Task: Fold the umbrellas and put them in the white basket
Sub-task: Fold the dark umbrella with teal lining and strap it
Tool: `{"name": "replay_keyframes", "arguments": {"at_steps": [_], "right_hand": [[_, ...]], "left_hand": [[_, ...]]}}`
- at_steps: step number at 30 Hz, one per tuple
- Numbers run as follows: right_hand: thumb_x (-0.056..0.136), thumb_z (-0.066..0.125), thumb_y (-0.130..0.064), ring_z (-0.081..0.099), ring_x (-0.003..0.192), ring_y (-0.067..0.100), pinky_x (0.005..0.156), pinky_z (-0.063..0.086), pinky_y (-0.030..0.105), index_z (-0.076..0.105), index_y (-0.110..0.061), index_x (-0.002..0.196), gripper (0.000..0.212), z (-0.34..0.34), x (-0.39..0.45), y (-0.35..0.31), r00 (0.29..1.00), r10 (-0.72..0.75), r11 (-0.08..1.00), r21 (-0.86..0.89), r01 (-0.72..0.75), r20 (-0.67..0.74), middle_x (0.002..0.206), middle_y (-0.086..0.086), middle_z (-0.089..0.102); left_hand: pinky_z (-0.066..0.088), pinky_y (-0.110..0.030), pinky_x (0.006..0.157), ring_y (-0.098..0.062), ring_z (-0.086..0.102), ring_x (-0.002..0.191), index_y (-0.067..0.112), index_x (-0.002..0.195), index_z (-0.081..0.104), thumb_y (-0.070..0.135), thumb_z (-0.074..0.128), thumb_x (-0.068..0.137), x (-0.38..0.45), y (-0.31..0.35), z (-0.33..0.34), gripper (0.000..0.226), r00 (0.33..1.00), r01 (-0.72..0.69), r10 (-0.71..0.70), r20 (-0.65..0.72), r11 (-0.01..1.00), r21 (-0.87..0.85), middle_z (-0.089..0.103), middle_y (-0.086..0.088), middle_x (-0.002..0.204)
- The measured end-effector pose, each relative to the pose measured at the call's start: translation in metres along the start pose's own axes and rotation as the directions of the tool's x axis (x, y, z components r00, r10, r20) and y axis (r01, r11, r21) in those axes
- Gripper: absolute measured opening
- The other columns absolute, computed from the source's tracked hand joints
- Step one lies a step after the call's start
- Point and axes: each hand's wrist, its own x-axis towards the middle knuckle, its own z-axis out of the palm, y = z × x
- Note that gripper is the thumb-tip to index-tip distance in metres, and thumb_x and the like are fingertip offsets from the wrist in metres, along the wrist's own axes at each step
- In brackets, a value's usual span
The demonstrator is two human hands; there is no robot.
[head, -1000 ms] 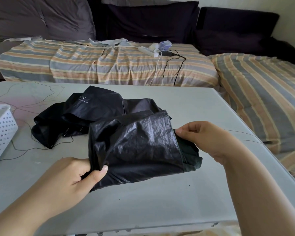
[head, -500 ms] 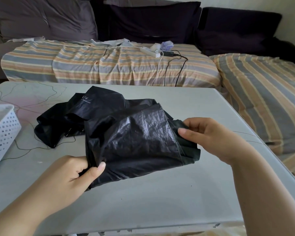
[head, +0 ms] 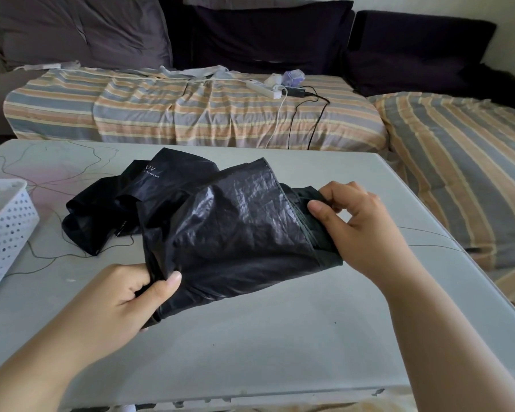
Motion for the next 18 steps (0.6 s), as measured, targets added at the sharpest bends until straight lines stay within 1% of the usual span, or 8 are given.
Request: {"name": "replay_keyframes", "arguments": {"at_steps": [2,4,6,7,9,11,15,18], "right_hand": [[0.093,0.059,-0.025,0.046,0.078,0.014,0.075,0.031,0.027,0.05,-0.029,0.065,0.03,-0.001,0.001,-0.002,0.999,-0.014,1.0,0.028,0.015,-0.038,0.064,-0.01,0.048],[0.091,0.061,-0.025,0.045,0.072,0.014,0.071,0.033,0.027,0.054,-0.021,0.065,0.027,-0.001,0.003,0.0,0.999,0.047,0.999,0.016,-0.047,0.001,0.061,-0.005,0.049],[0.09,0.062,-0.029,0.047,0.066,0.012,0.062,0.036,0.026,0.06,-0.015,0.071,0.023,-0.001,0.004,0.002,0.973,0.188,0.98,0.047,-0.195,0.131,0.067,0.0,0.055],[0.091,0.061,-0.03,0.051,0.064,0.011,0.059,0.038,0.024,0.063,-0.016,0.075,0.021,-0.002,0.004,0.004,0.941,0.261,0.949,0.121,-0.291,0.216,0.071,0.0,0.06],[0.093,0.058,-0.028,0.06,0.069,0.011,0.057,0.041,0.022,0.069,-0.02,0.08,0.018,-0.005,0.004,0.005,0.852,0.359,0.836,0.275,-0.475,0.381,0.078,0.0,0.069],[0.093,0.055,-0.029,0.064,0.074,0.01,0.062,0.043,0.021,0.072,-0.019,0.083,0.022,-0.006,0.005,0.009,0.793,0.386,0.764,0.318,-0.561,0.471,0.082,-0.002,0.072],[0.085,0.057,-0.046,0.066,0.092,0.017,0.082,0.043,0.031,0.074,-0.018,0.093,0.034,-0.004,0.005,0.018,0.717,0.469,0.735,0.223,-0.641,0.516,0.093,-0.001,0.075],[0.074,0.061,-0.056,0.065,0.102,0.019,0.093,0.042,0.034,0.074,-0.02,0.097,0.045,-0.004,0.006,0.018,0.673,0.508,0.702,0.194,-0.685,0.537,0.096,-0.002,0.075]], "left_hand": [[0.032,-0.022,0.044,-0.024,0.05,0.041,-0.008,0.061,0.053,0.1,0.031,0.043,-0.001,0.002,0.0,0.112,1.0,-0.002,0.002,0.0,1.0,-0.002,0.054,-0.022,0.052],[0.029,-0.031,0.043,-0.018,0.041,0.041,0.002,0.053,0.045,0.094,0.039,0.05,-0.003,0.005,0.002,0.092,0.999,-0.029,0.029,-0.018,1.0,0.009,0.045,-0.014,0.043],[0.024,-0.041,0.046,-0.012,0.032,0.041,0.01,0.053,0.033,0.083,0.042,0.057,-0.006,0.008,0.003,0.075,0.998,-0.045,0.046,-0.045,0.999,0.023,0.032,-0.001,0.04],[0.022,-0.04,0.046,-0.01,0.029,0.04,0.012,0.053,0.031,0.086,0.042,0.056,-0.006,0.01,0.002,0.075,0.997,-0.056,0.057,-0.048,0.998,0.024,0.03,0.002,0.041],[0.018,-0.033,0.043,-0.008,0.027,0.039,0.015,0.053,0.029,0.093,0.037,0.055,-0.007,0.01,0.001,0.079,0.995,-0.081,0.083,-0.058,0.996,0.025,0.027,0.002,0.041],[0.018,-0.028,0.042,-0.008,0.028,0.039,0.016,0.052,0.029,0.092,0.038,0.056,-0.007,0.009,0.0,0.077,0.994,-0.092,0.094,-0.063,0.995,0.026,0.026,0.002,0.041],[0.017,-0.022,0.04,-0.005,0.024,0.036,0.018,0.05,0.029,0.082,0.041,0.059,-0.005,0.009,0.003,0.065,0.991,-0.113,0.116,-0.06,0.992,0.059,0.025,0.0,0.038],[0.017,-0.019,0.04,-0.004,0.024,0.036,0.024,0.047,0.031,0.094,0.031,0.057,-0.005,0.008,0.003,0.071,0.987,-0.143,0.147,-0.057,0.987,0.07,0.028,0.0,0.037]]}}
